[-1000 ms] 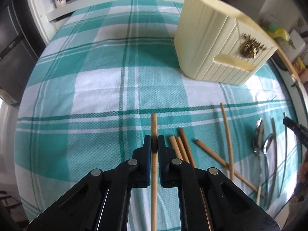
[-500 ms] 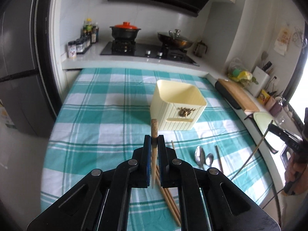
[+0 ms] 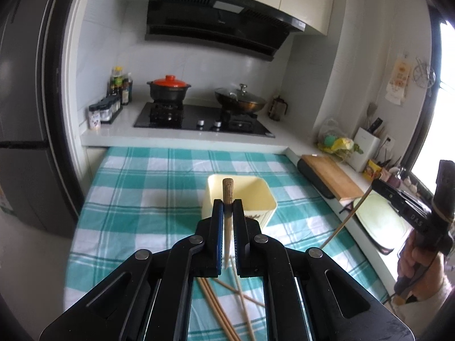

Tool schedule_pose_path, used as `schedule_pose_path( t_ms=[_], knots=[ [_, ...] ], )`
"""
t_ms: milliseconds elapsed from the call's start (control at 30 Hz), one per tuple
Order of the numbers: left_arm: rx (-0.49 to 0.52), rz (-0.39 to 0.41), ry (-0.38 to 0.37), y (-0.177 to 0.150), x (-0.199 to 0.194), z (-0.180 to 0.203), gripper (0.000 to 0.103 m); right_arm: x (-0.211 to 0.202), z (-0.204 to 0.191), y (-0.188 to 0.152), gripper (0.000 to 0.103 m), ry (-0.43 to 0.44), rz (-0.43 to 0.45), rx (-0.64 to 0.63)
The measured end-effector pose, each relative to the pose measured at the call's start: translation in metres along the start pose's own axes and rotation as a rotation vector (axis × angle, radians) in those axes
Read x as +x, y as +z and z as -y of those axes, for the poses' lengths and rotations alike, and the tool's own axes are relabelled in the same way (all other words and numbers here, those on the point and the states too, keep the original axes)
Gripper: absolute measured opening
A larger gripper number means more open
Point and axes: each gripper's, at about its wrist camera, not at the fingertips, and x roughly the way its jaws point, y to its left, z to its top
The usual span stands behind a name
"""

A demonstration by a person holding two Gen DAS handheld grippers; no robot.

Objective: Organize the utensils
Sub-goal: 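Carry both chopsticks over the cream holder and open both tools to drop them in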

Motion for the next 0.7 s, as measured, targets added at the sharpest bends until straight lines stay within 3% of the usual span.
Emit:
schedule_pose_path(
  t_ms=[233,367,533,700],
  knots=[
    [0.023,0.11,0.009,0.061,0.022,0.013,0.004,0.035,-0.004,0.056,0.007,-0.01,0.144,0.009],
    [0.019,0.108,0.031,0.077,0.063,0.018,0.004,0.079,-0.003,0.064,0.007,-0.018,0.153,0.023],
    [-0.015,-0.013,0.05,0.069,0.13,0.011,0.004,0.15,0.012,0.046,0.007,-0.015,0.027,0.053],
    [-0.053,-0.165,0.056,0.05,0.192,-0.001,0.004,0.215,0.034,0.02,0.007,0.011,-0.201,0.112]
  ],
)
